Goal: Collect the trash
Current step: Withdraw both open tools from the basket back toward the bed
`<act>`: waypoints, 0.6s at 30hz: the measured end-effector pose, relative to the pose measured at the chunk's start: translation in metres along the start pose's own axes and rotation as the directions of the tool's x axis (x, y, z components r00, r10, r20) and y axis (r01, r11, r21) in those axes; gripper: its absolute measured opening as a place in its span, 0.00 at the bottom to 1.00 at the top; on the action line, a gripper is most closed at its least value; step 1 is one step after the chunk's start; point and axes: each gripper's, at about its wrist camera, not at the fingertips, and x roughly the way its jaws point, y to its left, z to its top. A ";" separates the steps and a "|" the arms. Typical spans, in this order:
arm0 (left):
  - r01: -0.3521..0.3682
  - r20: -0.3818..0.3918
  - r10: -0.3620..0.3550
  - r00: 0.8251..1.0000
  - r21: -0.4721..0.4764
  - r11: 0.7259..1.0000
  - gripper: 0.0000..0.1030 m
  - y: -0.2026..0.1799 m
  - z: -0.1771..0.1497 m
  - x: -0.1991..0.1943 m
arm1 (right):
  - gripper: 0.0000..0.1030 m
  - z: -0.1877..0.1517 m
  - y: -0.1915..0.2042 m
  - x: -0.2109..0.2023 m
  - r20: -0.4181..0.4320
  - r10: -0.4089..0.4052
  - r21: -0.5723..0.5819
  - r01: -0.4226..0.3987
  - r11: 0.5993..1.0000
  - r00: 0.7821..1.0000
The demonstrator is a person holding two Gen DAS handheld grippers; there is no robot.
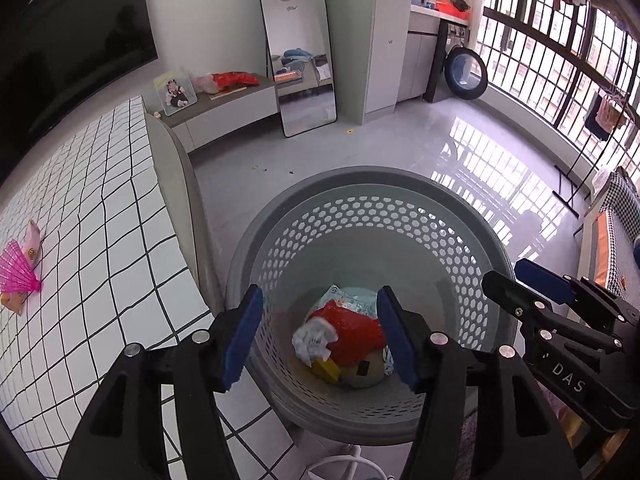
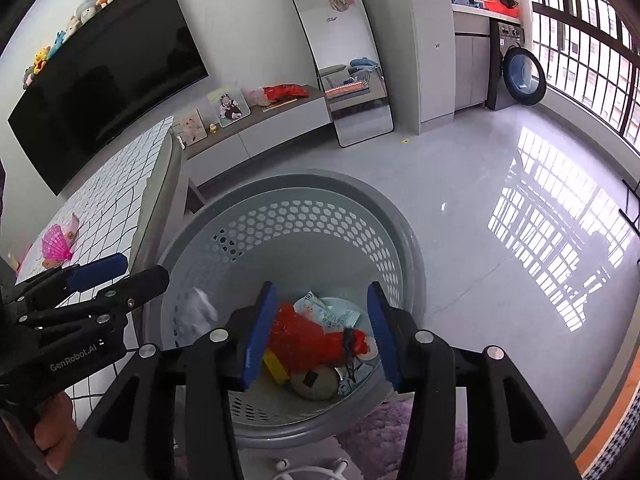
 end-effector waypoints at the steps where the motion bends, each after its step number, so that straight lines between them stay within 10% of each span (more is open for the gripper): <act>1: -0.001 0.000 0.001 1.000 -0.001 1.000 0.56 0.000 0.000 0.000 | 0.44 -0.001 -0.001 0.000 0.000 -0.001 0.003 0.001 1.000 1.000; 18: -0.027 0.027 0.027 0.999 -0.031 0.999 0.67 0.010 -0.006 -0.016 | 0.44 -0.004 0.006 -0.007 0.004 -0.003 0.007 0.003 1.000 1.000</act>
